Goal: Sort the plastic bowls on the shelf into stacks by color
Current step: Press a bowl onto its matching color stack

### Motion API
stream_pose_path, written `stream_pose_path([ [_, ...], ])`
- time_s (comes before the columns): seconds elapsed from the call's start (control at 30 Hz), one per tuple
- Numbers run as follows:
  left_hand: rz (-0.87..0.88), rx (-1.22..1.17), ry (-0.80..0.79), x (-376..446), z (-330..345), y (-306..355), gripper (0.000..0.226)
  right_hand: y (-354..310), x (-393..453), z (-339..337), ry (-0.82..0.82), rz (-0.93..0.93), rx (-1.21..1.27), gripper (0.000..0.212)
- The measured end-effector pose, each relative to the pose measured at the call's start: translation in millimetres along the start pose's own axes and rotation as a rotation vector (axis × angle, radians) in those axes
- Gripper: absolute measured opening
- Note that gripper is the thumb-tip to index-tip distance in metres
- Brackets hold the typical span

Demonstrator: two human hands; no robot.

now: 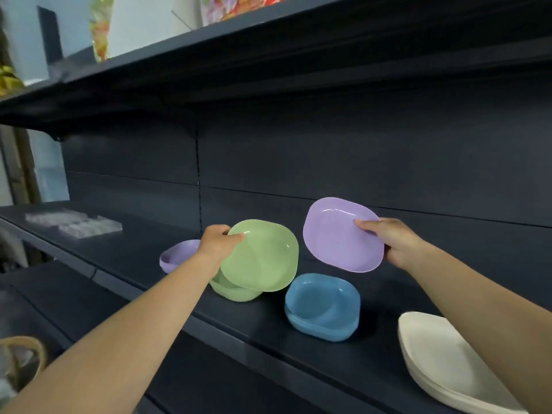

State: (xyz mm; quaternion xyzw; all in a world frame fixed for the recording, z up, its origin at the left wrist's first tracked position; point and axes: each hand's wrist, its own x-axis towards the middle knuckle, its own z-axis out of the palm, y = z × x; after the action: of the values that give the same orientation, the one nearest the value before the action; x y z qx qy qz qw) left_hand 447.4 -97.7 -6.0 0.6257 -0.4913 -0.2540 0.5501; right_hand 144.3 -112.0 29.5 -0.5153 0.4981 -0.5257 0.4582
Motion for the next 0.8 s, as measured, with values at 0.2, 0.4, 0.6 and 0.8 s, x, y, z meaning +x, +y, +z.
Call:
stream_pose_path([
  [0.2,-0.083,0.021,-0.102,58,-25,-42,0.021,15,27,62,-0.050,0.011,-0.071,0.025],
  [0.4,-0.017,0.229,-0.190,100,-14,-75,0.042,25,48,99,0.041,0.023,-0.054,0.024],
  [0.6,0.171,0.484,-0.293,122,0,-97,0.027,29,58,124,0.202,0.034,-0.025,0.028],
  [0.8,0.331,0.288,-0.384,148,-5,-96,0.017,33,52,151,0.301,0.019,-0.108,0.019],
])
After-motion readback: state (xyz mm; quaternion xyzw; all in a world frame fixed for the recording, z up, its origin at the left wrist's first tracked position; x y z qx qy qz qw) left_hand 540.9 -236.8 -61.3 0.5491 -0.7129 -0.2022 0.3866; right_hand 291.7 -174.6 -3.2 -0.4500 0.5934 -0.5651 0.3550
